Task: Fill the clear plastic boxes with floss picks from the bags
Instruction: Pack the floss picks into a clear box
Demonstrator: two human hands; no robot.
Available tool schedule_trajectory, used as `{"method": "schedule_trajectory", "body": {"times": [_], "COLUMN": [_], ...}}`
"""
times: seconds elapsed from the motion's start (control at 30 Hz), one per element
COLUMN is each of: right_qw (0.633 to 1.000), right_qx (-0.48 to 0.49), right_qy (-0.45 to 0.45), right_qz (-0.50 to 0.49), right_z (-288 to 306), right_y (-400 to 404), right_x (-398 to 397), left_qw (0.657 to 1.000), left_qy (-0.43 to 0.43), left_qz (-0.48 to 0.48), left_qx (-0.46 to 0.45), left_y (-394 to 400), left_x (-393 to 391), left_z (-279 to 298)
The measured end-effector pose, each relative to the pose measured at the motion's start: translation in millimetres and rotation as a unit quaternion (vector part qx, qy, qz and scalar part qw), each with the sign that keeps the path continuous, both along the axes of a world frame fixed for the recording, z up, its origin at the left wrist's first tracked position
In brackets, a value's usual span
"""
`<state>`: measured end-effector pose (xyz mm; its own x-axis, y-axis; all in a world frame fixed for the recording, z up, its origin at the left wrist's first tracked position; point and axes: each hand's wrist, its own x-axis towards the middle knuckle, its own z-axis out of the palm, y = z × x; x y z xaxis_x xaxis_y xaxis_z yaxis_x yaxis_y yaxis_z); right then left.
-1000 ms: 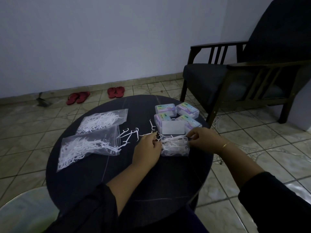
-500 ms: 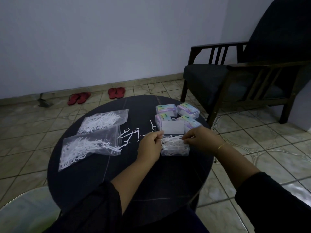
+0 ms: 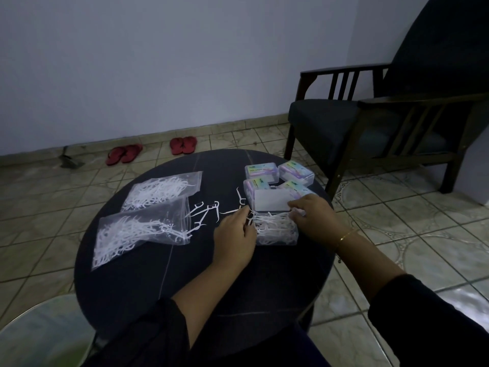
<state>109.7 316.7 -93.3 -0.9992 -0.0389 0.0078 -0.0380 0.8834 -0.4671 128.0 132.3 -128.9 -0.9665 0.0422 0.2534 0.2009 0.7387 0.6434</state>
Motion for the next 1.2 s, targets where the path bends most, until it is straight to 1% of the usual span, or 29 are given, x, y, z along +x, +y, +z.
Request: {"method": "schedule_trajectory", "body": {"times": [0.07,0.1,0.23,0.37,0.47,0.53,0.6,0.67,0.73,0.87,0.93,1.1,1.2], "right_qw": [1.000,0.999,0.999,0.999,0.999,0.993,0.984,0.976,0.973,0.954,0.952,0.962,0.959], "right_qx": [0.018,0.023,0.013,0.002,-0.038,-0.093,-0.155,-0.205,-0.226,-0.298,-0.305,-0.269,-0.271], "right_qy": [-0.016,-0.019,-0.021,-0.007,0.027,0.051,0.054,0.028,0.006,-0.002,0.005,0.053,0.082], "right_qz": [0.015,0.022,0.040,0.035,-0.010,-0.053,-0.075,-0.064,-0.038,-0.039,-0.037,-0.006,-0.007], "right_z": [-1.7,-3.1,-5.7,-4.3,-3.6,-2.7,-1.6,-0.2,0.2,-0.1,0.5,-6.8,-17.0], "right_y": [-2.4,-3.4,-6.0,-4.3,-1.7,-1.4,-1.3,-1.1,-1.9,-2.8,-2.2,2.0,2.6], "right_x": [0.5,0.8,2.2,2.0,0.7,-0.2,-1.7,-2.9,-4.3,-4.2,-0.5,20.8,32.5], "left_qw": [0.997,0.995,0.993,0.993,0.993,0.996,0.997,0.996,0.995,0.995,0.996,0.997,0.999], "left_qy": [-0.049,-0.060,-0.078,-0.062,-0.069,-0.066,-0.070,-0.085,-0.096,-0.097,-0.087,-0.062,-0.039], "left_qz": [0.005,0.000,-0.014,-0.001,0.008,0.002,-0.015,-0.025,-0.029,-0.033,-0.031,-0.033,-0.036], "left_qx": [-0.057,-0.074,-0.090,-0.102,-0.091,-0.068,-0.030,-0.007,-0.015,-0.018,-0.010,0.010,0.007], "left_y": [3.3,5.3,13.2,14.4,12.2,10.6,9.1,8.4,8.4,9.9,9.9,7.8,7.5], "left_x": [4.8,6.4,11.2,11.3,9.0,8.4,8.1,6.7,3.5,-0.1,0.0,0.5,2.9], "left_z": [-4.1,-6.1,-5.2,-3.7,-2.9,-3.2,-3.2,-3.5,-6.2,-11.1,-11.6,-14.3,-15.3]}}
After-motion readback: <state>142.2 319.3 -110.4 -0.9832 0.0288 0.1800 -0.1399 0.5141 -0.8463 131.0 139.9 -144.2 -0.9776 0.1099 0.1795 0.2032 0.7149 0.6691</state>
